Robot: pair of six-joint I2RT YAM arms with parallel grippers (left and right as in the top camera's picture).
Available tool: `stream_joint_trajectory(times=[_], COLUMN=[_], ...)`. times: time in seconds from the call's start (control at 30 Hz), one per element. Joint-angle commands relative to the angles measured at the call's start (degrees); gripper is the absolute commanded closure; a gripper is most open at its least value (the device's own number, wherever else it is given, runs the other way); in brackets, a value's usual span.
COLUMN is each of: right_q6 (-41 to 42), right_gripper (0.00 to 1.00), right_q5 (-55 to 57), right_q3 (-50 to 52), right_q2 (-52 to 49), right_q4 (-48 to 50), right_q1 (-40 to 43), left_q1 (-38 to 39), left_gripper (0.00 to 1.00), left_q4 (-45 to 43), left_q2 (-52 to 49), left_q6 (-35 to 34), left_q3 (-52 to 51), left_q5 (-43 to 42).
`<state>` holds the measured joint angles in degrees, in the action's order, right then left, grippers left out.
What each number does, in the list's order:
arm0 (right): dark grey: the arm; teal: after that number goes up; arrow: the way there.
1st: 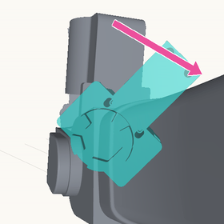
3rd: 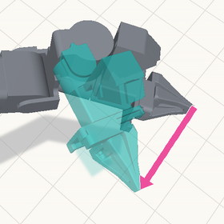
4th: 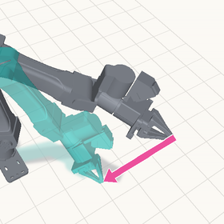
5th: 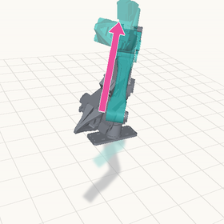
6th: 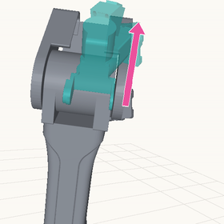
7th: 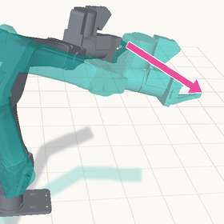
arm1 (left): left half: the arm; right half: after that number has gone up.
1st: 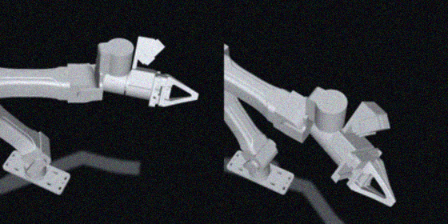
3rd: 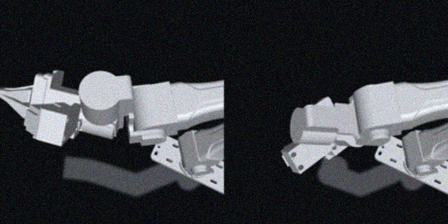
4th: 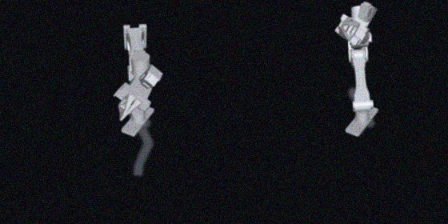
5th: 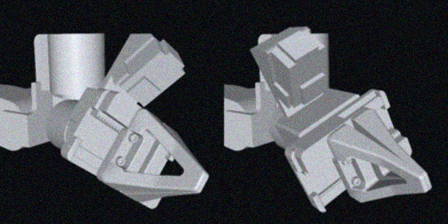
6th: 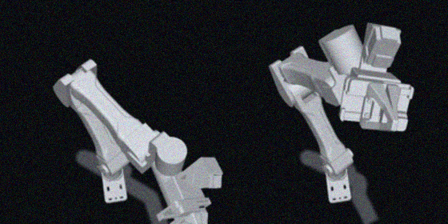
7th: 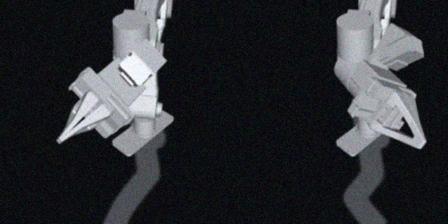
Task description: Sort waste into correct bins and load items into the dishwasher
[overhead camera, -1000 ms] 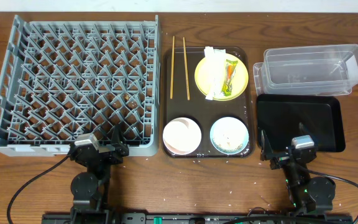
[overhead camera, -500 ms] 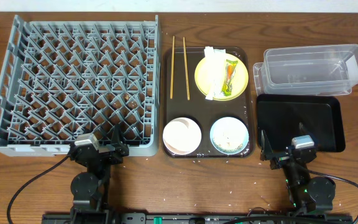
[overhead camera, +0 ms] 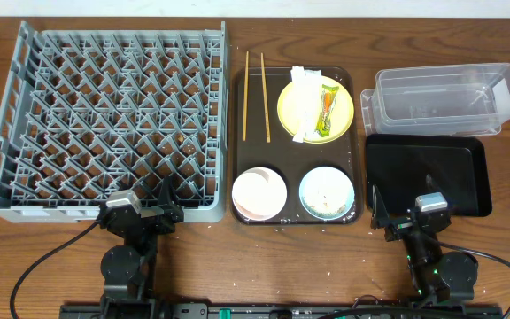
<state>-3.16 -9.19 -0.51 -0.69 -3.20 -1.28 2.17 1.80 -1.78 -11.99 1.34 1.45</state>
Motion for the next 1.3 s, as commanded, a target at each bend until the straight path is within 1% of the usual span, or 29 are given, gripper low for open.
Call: stream_joint_trajectory(times=[0.0, 1.07, 1.13, 1.2, 1.27], right_q6=[0.8, 0.7, 1.9, 4.9, 4.8], right_gripper=[0.01, 0.01, 0.01, 0.01, 0.01], right_q5=[-0.3, -0.3, -2.1, -8.0, -10.6], right_q3=[0.2, 0.2, 0.2, 0.2, 0.2], right_q2=[0.3, 0.3, 0.3, 0.3, 0.3], right_q4=[-0.1, 0.0, 0.2, 1.2, 0.7], right_q1=[0.6, 0.6, 0.5, 0.6, 0.6], left_q1=[-0.2, -0.2, -0.2, -0.2, -0.2], left_gripper=[0.09, 0.09, 0.09, 0.09, 0.09], left_q4=[2.2, 2.2, 2.2, 2.2, 2.2], left_q2=[0.3, 0.3, 0.3, 0.3, 0.3], left_q6=[0.3, 0.3, 0.3, 0.3, 0.3], left_q3=[-1.1, -1.1, -1.1, -1.1, -1.1], left_q5=[0.6, 0.6, 0.6, 0.6, 0.6])
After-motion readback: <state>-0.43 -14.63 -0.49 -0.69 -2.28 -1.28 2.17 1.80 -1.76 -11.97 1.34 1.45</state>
